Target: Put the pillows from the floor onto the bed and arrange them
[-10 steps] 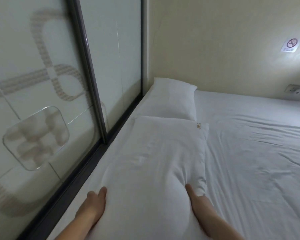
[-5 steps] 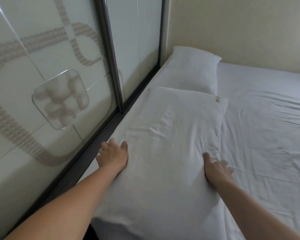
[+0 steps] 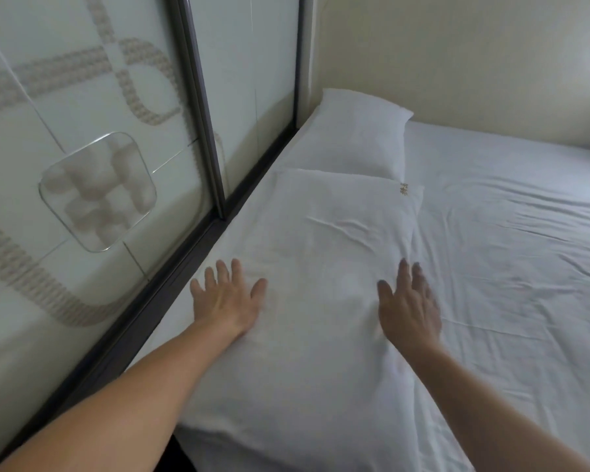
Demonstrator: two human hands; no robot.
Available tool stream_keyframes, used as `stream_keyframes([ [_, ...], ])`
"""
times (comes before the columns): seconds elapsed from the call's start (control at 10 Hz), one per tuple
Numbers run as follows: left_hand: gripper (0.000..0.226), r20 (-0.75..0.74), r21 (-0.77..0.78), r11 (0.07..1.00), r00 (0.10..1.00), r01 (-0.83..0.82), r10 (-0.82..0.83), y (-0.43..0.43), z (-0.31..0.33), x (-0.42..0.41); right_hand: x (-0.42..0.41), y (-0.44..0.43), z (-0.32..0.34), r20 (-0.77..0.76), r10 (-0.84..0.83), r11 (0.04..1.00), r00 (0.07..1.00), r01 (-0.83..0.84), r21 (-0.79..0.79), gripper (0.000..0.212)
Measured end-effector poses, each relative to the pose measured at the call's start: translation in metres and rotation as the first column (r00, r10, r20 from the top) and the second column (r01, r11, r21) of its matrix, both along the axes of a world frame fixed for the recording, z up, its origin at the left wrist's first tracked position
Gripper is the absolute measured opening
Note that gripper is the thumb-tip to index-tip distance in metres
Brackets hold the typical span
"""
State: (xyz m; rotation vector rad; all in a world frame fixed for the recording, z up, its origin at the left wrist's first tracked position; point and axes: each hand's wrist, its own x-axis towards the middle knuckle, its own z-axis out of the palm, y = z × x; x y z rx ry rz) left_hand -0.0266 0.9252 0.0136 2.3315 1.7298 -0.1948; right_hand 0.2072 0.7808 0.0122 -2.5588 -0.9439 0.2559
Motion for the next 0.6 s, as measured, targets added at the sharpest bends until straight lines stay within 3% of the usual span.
stream_keyframes([
  [0.1, 0.074, 0.059, -0.118, 0.986, 0.992, 0.119, -0.113, -0.026, -0.004, -0.001, -0.037, -0.013, -0.012, -0.036, 0.297, 0.953, 0.954, -0.299, -0.049, 0.063],
  [0.2, 0.083, 0.016, -0.244, 0.970, 1.000, 0.007, -0.003, -0.038, -0.025, -0.026, -0.030, -0.044, -0.041, -0.242, -0.055, 0.985, 0.969, 0.013, -0.173, 0.072],
  [0.3, 0.081, 0.039, -0.148, 0.989, 0.999, -0.014, 0.020, -0.020, -0.020, -0.031, -0.015, -0.041, -0.033, -0.117, -0.085, 0.991, 0.990, 0.071, -0.113, 0.073],
  [0.4, 0.073, 0.186, -0.033, 0.999, 0.982, -0.007, 0.013, -0.005, -0.001, -0.009, -0.021, -0.016, -0.006, -0.011, 0.097, 0.992, 0.995, -0.096, 0.085, 0.065],
  [0.5, 0.063, 0.258, 0.069, 0.997, 0.965, 0.036, -0.052, -0.012, 0.024, 0.012, -0.035, -0.006, 0.020, 0.128, 0.223, 0.964, 0.966, -0.238, 0.121, 0.055],
  [0.6, 0.051, 0.278, 0.043, 0.998, 0.959, 0.045, -0.055, -0.021, 0.053, 0.019, -0.036, -0.002, 0.042, 0.019, 0.249, 0.965, 0.968, -0.250, 0.076, 0.043],
])
